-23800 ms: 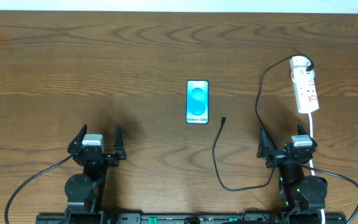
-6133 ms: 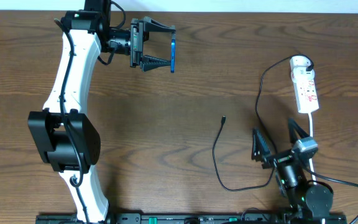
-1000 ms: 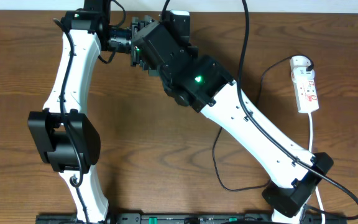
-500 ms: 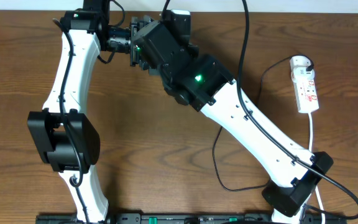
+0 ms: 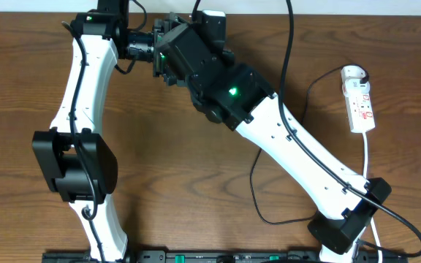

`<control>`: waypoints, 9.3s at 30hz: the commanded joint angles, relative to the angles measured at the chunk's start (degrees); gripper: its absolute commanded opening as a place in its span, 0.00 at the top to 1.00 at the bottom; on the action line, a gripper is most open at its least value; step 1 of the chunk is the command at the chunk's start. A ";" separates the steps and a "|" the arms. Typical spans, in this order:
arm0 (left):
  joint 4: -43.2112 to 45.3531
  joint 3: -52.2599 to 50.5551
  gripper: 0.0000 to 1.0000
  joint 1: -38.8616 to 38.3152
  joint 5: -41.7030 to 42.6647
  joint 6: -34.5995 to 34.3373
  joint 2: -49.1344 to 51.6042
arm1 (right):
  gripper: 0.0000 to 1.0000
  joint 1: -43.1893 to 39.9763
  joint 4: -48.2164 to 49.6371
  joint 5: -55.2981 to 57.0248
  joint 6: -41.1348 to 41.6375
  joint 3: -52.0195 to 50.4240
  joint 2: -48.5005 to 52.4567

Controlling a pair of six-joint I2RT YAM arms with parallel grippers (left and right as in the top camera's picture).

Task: Plug charger to phone and switch on socket

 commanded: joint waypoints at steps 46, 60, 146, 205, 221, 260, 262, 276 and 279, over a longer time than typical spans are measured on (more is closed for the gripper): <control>8.79 0.81 0.34 -0.07 5.40 -19.71 -1.73 | 0.98 -3.30 -2.43 -4.28 68.65 0.87 -6.49; 8.79 0.81 0.41 -0.07 6.36 -20.87 -1.73 | 0.98 -3.19 0.28 -5.77 69.79 0.81 -4.59; -2.01 0.74 0.93 -0.22 -34.03 31.45 -1.73 | 0.01 -29.49 -15.17 -36.98 -7.52 -28.46 -7.76; -2.25 0.74 0.93 -0.22 -37.00 31.41 -1.70 | 0.70 -27.80 22.47 -43.17 0.35 -64.92 -4.98; -2.27 0.74 0.93 -0.22 -37.00 31.39 -1.70 | 0.81 -27.52 22.86 -42.38 0.37 -64.92 -4.98; 23.61 0.76 0.93 -5.53 6.34 33.42 -3.26 | 0.99 -35.78 30.16 -89.50 -26.40 -62.73 -35.26; 27.32 0.76 0.93 -6.03 6.29 29.49 -3.32 | 0.99 -35.76 30.58 -89.50 -25.70 -62.73 -36.92; 42.88 0.76 0.93 -6.36 4.28 11.21 -3.32 | 0.99 -35.76 41.00 -89.24 -11.30 -62.73 -38.82; 44.72 0.76 0.93 -6.47 4.15 8.76 -3.32 | 0.99 -35.76 44.35 -89.20 -7.91 -62.73 -38.82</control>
